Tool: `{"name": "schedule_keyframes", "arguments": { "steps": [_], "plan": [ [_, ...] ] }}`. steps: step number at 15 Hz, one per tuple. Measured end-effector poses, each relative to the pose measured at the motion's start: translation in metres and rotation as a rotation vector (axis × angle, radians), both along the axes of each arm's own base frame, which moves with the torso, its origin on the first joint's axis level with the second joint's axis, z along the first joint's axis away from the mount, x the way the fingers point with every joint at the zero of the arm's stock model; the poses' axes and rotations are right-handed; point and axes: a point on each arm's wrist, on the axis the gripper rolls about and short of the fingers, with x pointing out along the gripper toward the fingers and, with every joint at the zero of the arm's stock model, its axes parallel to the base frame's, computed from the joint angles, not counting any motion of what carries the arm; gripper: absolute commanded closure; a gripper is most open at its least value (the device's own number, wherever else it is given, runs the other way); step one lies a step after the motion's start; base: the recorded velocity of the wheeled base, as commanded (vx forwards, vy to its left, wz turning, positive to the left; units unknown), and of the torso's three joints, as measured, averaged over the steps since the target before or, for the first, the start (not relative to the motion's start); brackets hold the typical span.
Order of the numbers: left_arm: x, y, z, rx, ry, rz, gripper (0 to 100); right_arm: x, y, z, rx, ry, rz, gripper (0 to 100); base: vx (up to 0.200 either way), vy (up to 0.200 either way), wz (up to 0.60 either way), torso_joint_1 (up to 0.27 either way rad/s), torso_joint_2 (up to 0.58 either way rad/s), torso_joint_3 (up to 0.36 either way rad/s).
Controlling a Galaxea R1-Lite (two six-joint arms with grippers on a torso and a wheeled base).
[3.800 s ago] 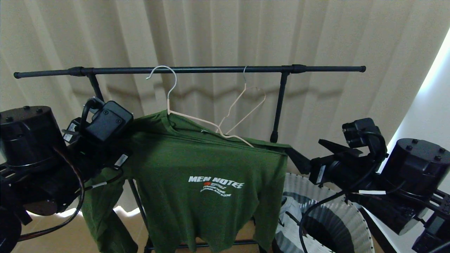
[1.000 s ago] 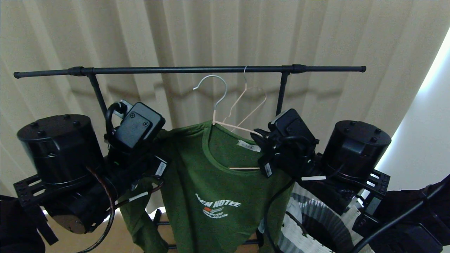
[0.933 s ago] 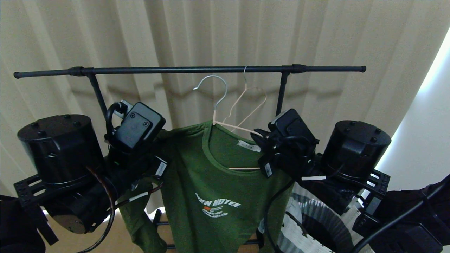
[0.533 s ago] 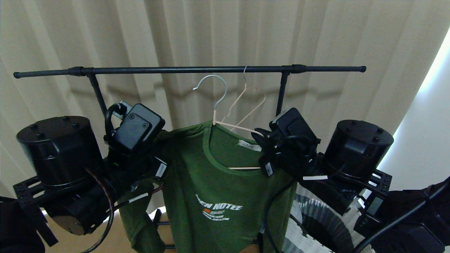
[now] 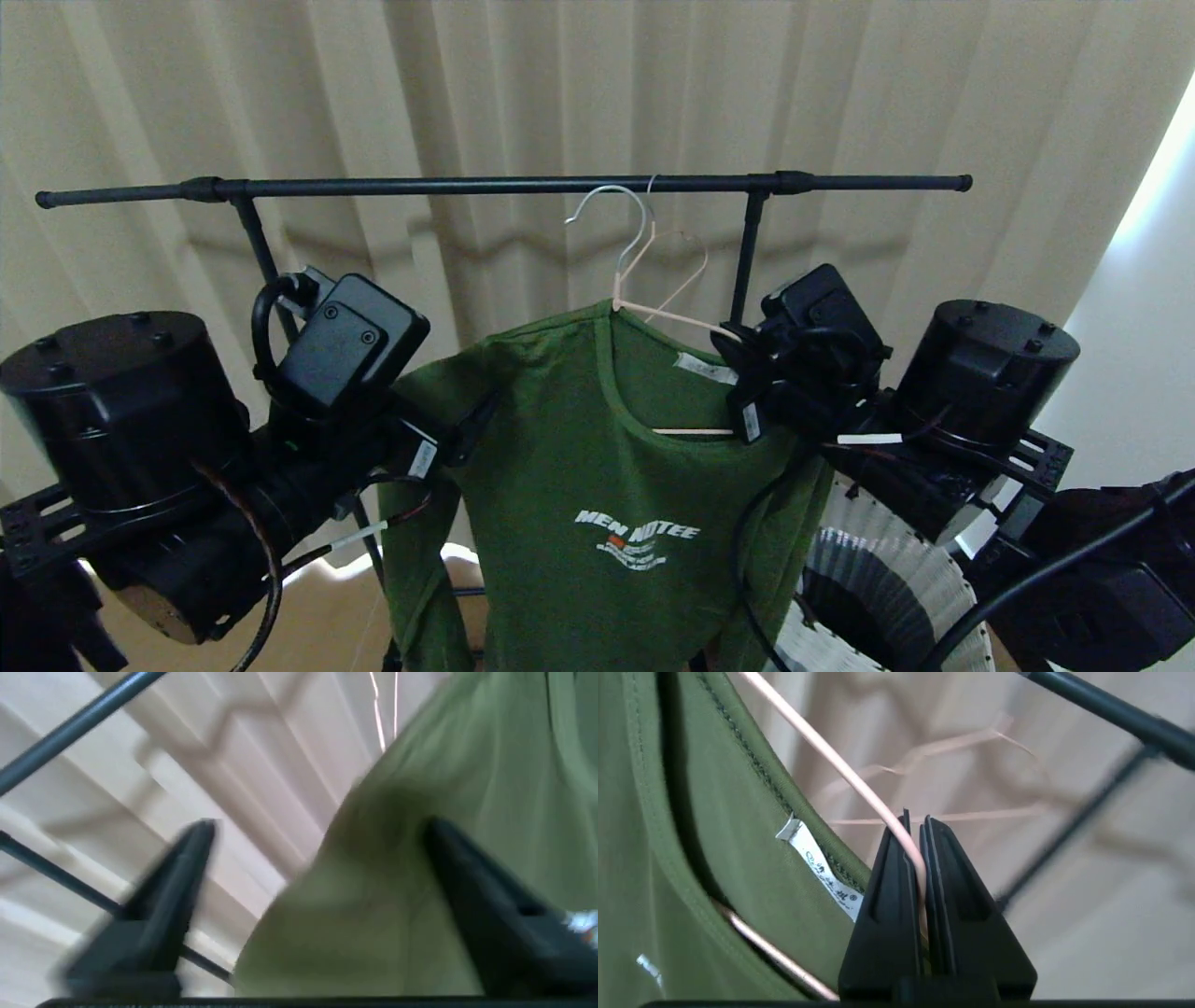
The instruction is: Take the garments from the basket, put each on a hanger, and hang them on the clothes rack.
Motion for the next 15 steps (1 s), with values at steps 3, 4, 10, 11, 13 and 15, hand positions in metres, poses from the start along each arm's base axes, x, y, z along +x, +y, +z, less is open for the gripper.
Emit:
{"name": "schedule_keyframes", "arguments": {
  "steps": [3,4,10,11,13,15],
  "plan": [
    [-0.011,0.008,0.006,-0.029,-0.019,-0.049,0,0.005,-0.016,0.005,0.024,-0.004,-0.052,100,0.0,0.0,0.0,0.0,0.0,0.0],
    [-0.013,0.014,0.005,-0.032,-0.016,-0.031,0,0.005,-0.022,0.007,0.027,-0.008,-0.065,100,0.0,0.0,0.0,0.0,0.0,0.0],
    [0.0,0.053,-0.035,0.007,0.139,0.091,0,-0.014,-0.043,0.017,0.067,-0.014,-0.063,100,0.0,0.0,0.0,0.0,0.0,0.0],
    [0.002,0.053,-0.038,-0.001,0.153,0.078,0,-0.017,-0.044,0.02,0.072,-0.022,-0.044,100,0.0,0.0,0.0,0.0,0.0,0.0],
    [0.005,0.052,-0.04,-0.004,0.164,0.061,0,-0.023,-0.043,0.023,0.076,-0.029,-0.004,100,0.0,0.0,0.0,0.0,0.0,0.0],
    [0.007,0.051,-0.04,-0.004,0.166,0.051,0,-0.03,-0.04,0.026,0.081,-0.037,0.025,100,0.0,0.0,0.0,0.0,0.0,0.0]
  ]
}}
